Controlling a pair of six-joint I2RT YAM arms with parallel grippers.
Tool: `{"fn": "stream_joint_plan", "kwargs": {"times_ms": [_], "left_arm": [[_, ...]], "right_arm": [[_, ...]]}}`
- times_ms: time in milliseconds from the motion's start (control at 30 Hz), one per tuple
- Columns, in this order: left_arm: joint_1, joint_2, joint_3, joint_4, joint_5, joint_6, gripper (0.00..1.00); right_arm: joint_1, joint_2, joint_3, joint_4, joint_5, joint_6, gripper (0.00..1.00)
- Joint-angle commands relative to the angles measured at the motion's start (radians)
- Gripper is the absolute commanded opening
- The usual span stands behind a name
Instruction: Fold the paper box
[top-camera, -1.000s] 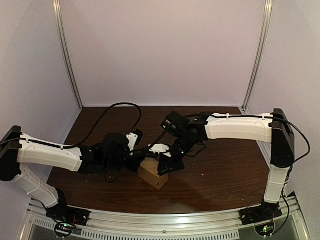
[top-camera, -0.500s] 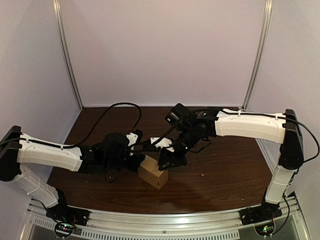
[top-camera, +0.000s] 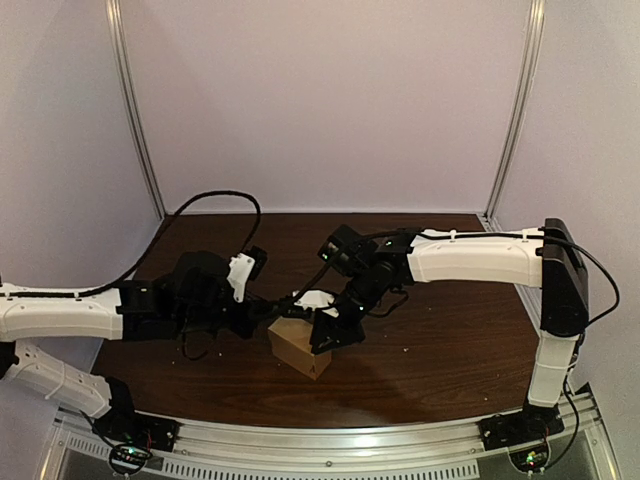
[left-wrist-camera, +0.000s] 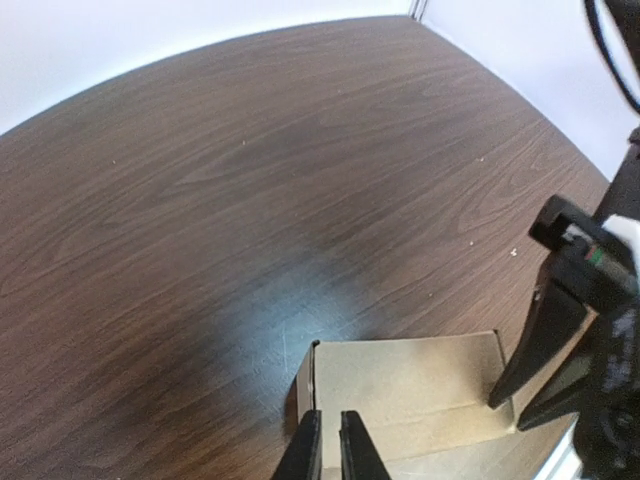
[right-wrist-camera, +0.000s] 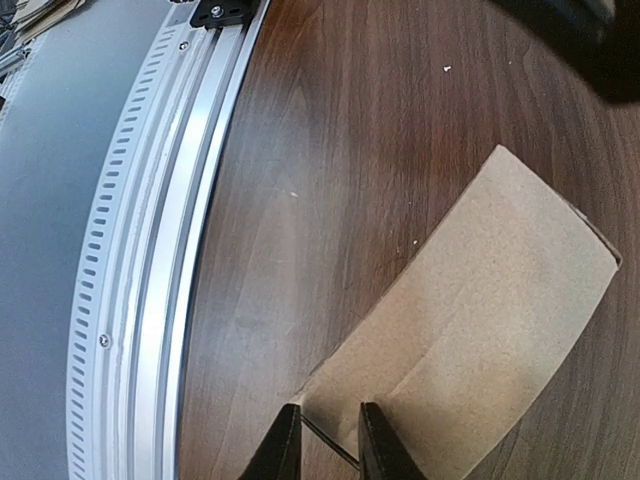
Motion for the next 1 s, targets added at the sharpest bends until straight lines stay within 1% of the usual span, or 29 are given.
{"fn": "stream_joint_plan", "kwargs": {"times_ms": [0, 167, 300, 400, 500, 600, 767, 867, 900, 967], "left_arm": [[-0.006, -0.091, -0.001, -0.065, 0.003, 0.004, 0.09], [-0.005, -0.101, -0.048, -0.027, 0.028, -0.011, 0.07], [-0.005, -0.027, -0.064, 0.039, 0.056, -0.012, 0.06], [-0.006, 0.059, -0.059, 0.040, 0.061, -0.018, 0.04], [-0.007, 0.100, -0.090, 0.044, 0.066, -0.048, 0.03], [-0.007, 0.091, -0.119, 0.037, 0.047, -0.054, 0.03], [-0.008, 0.051, -0.080, -0.018, -0.005, -0.023, 0.02], [-0.007, -0.005, -0.019, -0.045, -0.068, 0.022, 0.08], [-0.005, -0.021, 0.015, -0.069, -0.101, 0.049, 0.11], [-0.005, -0.028, 0.106, -0.137, -0.178, 0.100, 0.16]], "right_arm": [[0.006, 0.022, -0.017, -0.038, 0.065, 0.013, 0.21], [0.005, 0.025, -0.015, -0.042, 0.063, 0.013, 0.21], [0.005, 0.024, -0.019, -0.043, 0.067, 0.012, 0.21], [0.005, 0.024, -0.019, -0.043, 0.071, 0.013, 0.22], [0.005, 0.022, -0.016, -0.046, 0.070, 0.014, 0.21], [0.005, 0.018, -0.015, -0.048, 0.072, 0.014, 0.22], [0.003, 0.017, 0.016, -0.069, 0.068, 0.015, 0.21], [-0.025, -0.032, 0.091, -0.119, 0.044, 0.029, 0.22], [-0.038, -0.068, 0.114, -0.130, 0.047, 0.032, 0.24], [-0.073, -0.125, 0.151, -0.131, 0.066, 0.038, 0.35]]}}
